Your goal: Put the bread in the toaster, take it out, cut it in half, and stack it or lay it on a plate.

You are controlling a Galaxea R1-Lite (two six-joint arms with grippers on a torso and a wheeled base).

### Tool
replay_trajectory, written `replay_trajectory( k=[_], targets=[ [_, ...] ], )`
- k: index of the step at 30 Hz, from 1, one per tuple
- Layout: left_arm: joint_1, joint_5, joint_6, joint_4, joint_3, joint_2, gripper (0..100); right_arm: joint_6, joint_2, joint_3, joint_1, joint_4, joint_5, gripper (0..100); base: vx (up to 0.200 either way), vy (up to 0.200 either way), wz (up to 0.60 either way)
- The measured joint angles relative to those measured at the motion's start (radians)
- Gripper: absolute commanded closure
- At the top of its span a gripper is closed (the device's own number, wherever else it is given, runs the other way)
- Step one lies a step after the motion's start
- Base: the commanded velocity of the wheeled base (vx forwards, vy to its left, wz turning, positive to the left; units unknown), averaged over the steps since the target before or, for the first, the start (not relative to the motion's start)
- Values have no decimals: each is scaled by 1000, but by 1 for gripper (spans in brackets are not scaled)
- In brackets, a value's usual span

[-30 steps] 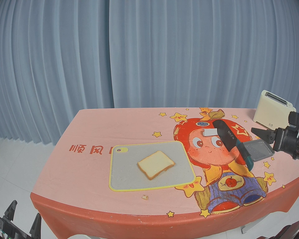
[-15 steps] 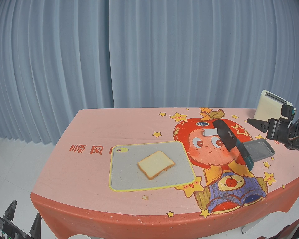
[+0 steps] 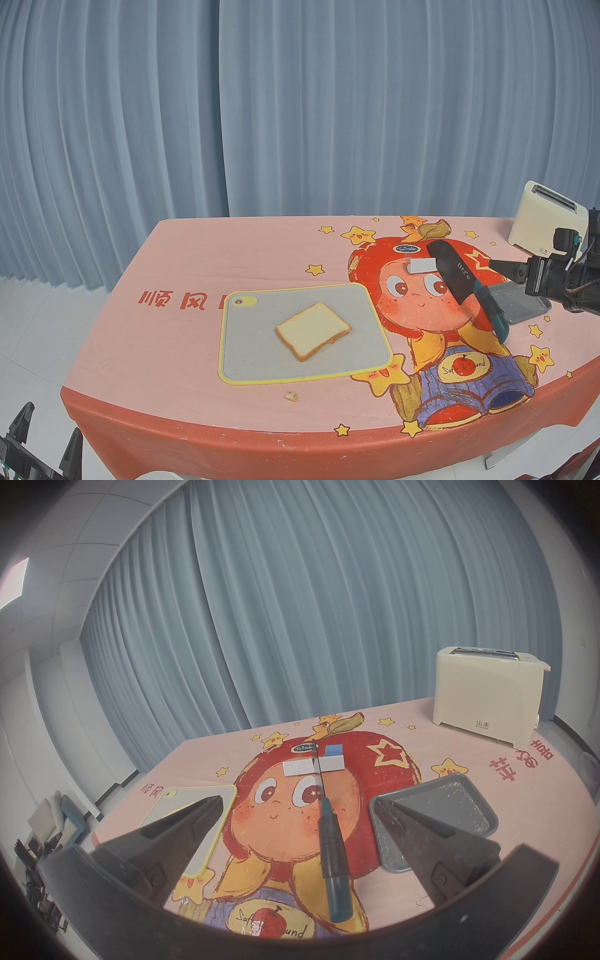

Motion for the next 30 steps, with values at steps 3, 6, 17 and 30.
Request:
replay_trajectory(
  k=[3,6,17,30],
  targets=[
    [0,0,0,0,0,0,0,0,5,4,0,-1,0,0,0,0,0],
    [0,0,0,0,0,0,0,0,10,8,-2,0,0,0,0,0,0],
    [0,0,0,0,0,0,0,-3,34,17,-16,-1,1,0,0,0,0],
    [0,0,0,0,0,0,0,-26,140,47,-40,-153,16,0,0,0,0]
  ],
)
